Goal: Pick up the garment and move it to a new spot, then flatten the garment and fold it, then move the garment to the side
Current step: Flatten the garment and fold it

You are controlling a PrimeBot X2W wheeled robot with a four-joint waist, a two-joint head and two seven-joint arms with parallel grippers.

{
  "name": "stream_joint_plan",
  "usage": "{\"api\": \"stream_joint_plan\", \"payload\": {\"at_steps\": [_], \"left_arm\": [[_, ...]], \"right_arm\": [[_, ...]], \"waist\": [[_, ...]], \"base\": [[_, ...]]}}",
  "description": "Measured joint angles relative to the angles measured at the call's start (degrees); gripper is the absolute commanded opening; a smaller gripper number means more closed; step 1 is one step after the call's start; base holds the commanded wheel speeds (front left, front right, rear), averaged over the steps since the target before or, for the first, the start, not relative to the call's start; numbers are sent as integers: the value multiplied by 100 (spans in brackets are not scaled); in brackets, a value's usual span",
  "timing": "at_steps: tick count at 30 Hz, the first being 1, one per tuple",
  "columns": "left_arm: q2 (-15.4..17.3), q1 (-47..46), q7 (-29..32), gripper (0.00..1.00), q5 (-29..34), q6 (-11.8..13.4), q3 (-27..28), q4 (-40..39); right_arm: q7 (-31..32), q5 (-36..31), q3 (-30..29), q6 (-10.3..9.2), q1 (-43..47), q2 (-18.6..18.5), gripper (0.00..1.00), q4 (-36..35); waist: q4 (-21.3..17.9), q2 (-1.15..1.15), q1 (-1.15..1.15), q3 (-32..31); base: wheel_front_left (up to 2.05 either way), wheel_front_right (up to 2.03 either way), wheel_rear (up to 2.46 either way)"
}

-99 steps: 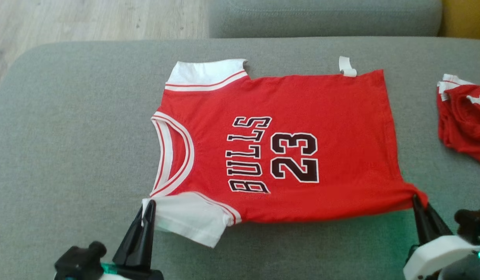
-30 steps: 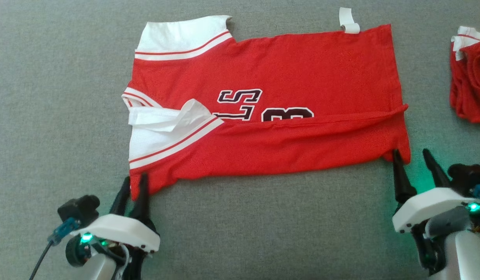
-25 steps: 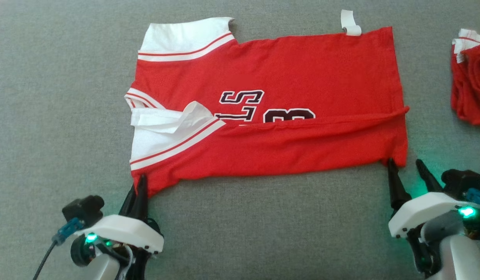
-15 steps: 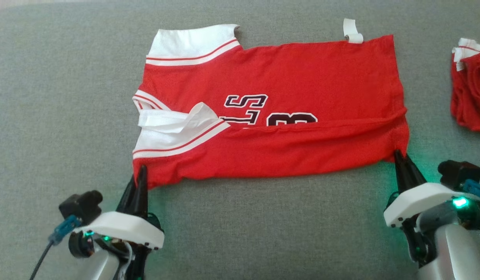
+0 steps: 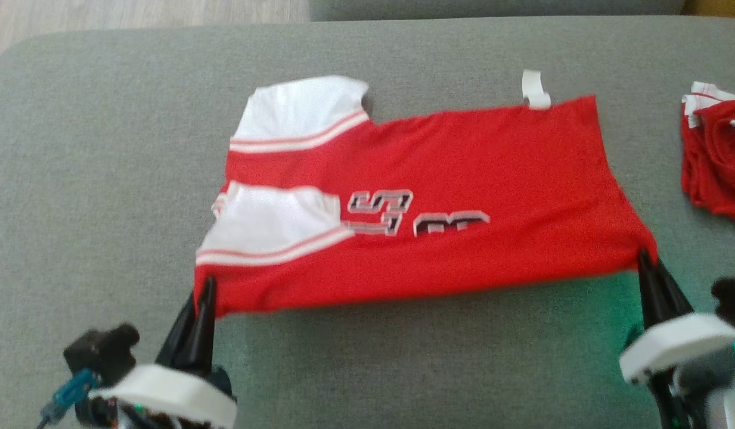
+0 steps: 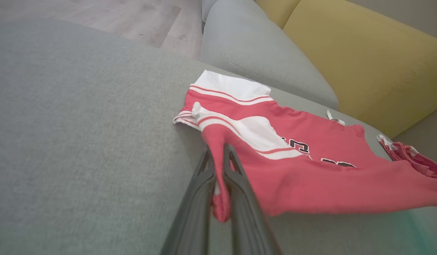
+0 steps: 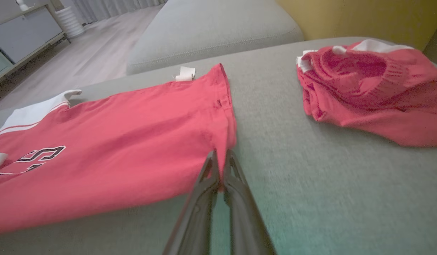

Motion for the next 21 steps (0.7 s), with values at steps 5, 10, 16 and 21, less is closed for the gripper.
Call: {"api": "stream_joint_plan", "payload": {"at_steps": [5, 10, 16, 21], "left_arm": [[104, 533, 79, 0, -59, 165, 4, -309], [-45, 561, 127, 0, -182, 149, -87, 70], [-108, 562, 121, 0, -297, 103, -112, 636], [-36, 525, 70, 100, -293, 71, -35, 766]], "right_arm": [[345, 85, -79, 0, 650, 8, 0, -497], [483, 85, -7, 0, 722, 10, 16, -315], [470, 78, 58, 0, 843, 12, 36, -36], [380, 58, -41, 0, 854, 16, 100, -94]], "waist": [[-25, 0, 0, -56], [-65, 0, 0, -100], [-116, 0, 0, -81], [-171, 0, 0, -2]], "base": [[0, 0, 0], [0, 0, 0], [0, 0, 0], [0, 0, 0]]}}
